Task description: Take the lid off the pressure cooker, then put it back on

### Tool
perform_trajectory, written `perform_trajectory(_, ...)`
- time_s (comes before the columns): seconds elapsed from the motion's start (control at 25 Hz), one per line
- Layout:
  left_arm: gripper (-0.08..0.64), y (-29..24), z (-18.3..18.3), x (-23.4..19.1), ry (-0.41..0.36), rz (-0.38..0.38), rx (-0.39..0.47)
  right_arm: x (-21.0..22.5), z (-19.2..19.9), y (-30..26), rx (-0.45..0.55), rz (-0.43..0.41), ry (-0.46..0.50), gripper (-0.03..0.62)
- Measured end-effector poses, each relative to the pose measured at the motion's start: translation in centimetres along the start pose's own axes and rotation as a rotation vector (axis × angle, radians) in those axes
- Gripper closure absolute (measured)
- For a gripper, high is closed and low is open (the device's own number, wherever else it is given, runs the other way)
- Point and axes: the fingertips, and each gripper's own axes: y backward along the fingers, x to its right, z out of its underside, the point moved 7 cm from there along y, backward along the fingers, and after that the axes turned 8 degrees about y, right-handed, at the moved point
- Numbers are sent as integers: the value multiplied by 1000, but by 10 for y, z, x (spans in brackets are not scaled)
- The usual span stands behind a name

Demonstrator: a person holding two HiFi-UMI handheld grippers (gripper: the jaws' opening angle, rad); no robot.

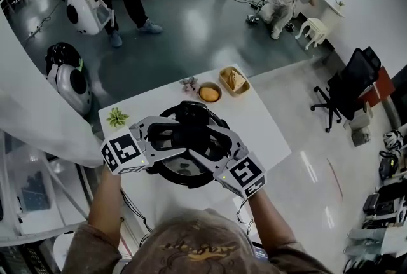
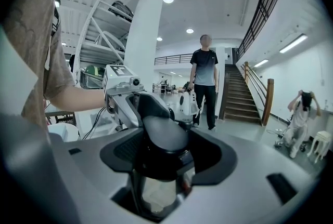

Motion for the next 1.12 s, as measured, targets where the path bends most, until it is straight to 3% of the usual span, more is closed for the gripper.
perform_trajectory(0.56, 313, 10, -23, 12, -12, -51, 20, 3, -23, 11, 18, -25, 33, 314)
perform_trajectory(0.92, 311, 9, -15, 10, -26, -67, 23, 2, -16, 6, 24, -25, 50, 314)
perform_trajectory(1.12, 311, -69, -61, 22, -18, -93, 5, 63, -1, 71, 36, -50, 49, 314)
